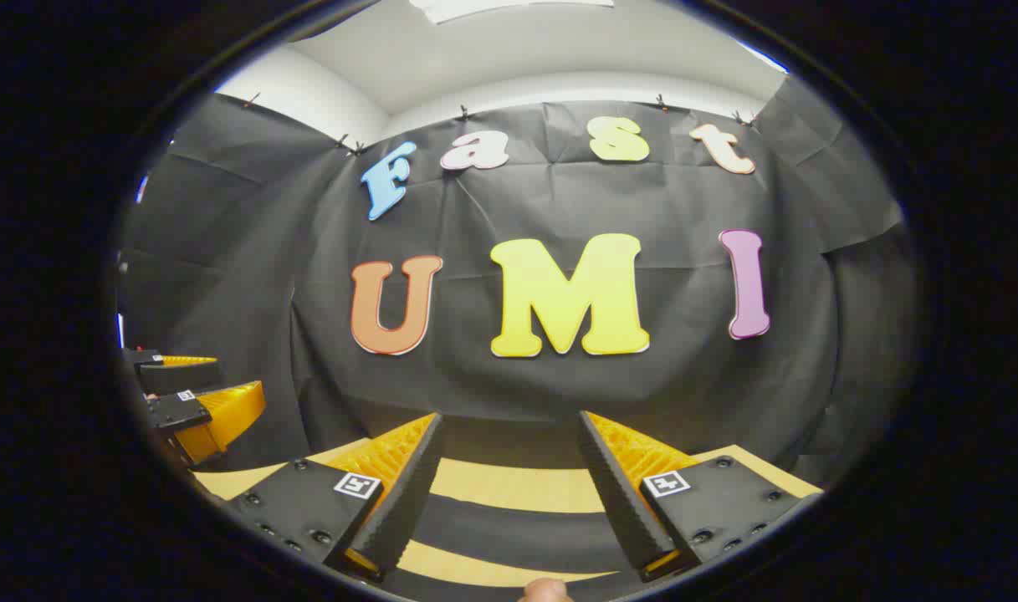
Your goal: Grasp the waist and the cuffs of the jeans and fold them to make the two legs overlap; first hold the waist and fold one-third of the jeans toward the cuffs, then hold the cuffs and fold the remaining one-third in the same direction to finish folding.
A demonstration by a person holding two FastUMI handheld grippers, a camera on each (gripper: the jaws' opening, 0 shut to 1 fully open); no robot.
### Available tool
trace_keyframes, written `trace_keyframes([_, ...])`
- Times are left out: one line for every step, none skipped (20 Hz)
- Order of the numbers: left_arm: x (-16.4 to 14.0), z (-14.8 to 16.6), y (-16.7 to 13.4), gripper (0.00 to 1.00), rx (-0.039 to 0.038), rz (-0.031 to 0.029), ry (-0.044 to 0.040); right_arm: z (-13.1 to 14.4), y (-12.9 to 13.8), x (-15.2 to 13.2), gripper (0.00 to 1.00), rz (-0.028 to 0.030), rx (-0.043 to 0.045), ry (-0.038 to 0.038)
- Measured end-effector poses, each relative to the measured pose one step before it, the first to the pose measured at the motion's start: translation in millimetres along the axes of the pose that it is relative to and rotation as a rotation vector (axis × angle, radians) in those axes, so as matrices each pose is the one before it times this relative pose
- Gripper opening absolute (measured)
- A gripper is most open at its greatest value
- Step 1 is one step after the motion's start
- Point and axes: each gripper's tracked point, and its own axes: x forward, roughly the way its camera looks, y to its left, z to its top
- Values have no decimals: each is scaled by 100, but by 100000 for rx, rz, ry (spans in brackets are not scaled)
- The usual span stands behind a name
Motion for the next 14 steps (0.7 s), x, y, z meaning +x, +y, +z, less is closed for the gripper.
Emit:
trace_keyframes([-7, -75, 337, 90, -878, 147, 607, 252, 222, 116, 95, 133, -1453, 126])
trace_keyframes([110, 12, 145, 89, -940, 12, 154, 326, 63, 42, 95, -112, -785, -221])
trace_keyframes([159, 76, 368, 90, -515, -30, -9, -10, -170, 188, 95, -391, -354, 447])
trace_keyframes([183, 187, 106, 90, 122, 10, -325, -98, -181, 95, 95, -393, 60, 1128])
trace_keyframes([116, 47, 9, 98, 370, -25, -97, -67, -149, 65, 95, -183, 460, 787])
trace_keyframes([-38, -104, -119, 98, 421, -65, 136, 102, -232, 93, 95, -236, 413, 93])
trace_keyframes([23, -58, -39, 98, 698, 311, 280, 270, -156, -34, 95, -169, -80, -226])
trace_keyframes([-75, 82, -112, 98, 330, 417, 531, 69, -202, 125, 95, -65, -470, 316])
trace_keyframes([-50, 126, -107, 98, -406, 369, 289, 210, -170, 64, 95, 398, -129, 203])
trace_keyframes([-157, 151, -139, 98, -547, 129, 34, 264, -193, 53, 95, 218, -16, -618])
trace_keyframes([127, 54, -187, 98, -273, -90, 357, 492, -447, -13, 95, 37, 3, -1124])
trace_keyframes([28, 152, -142, 98, 536, 299, 405, 216, -418, 1, 95, -75, -11, -930])
trace_keyframes([46, 108, -313, 98, 581, 306, -58, 175, -342, 113, 95, 176, 391, -203])
trace_keyframes([-105, 118, -259, 98, 223, 425, 49, -212, -298, 23, 95, -156, 305, 177])
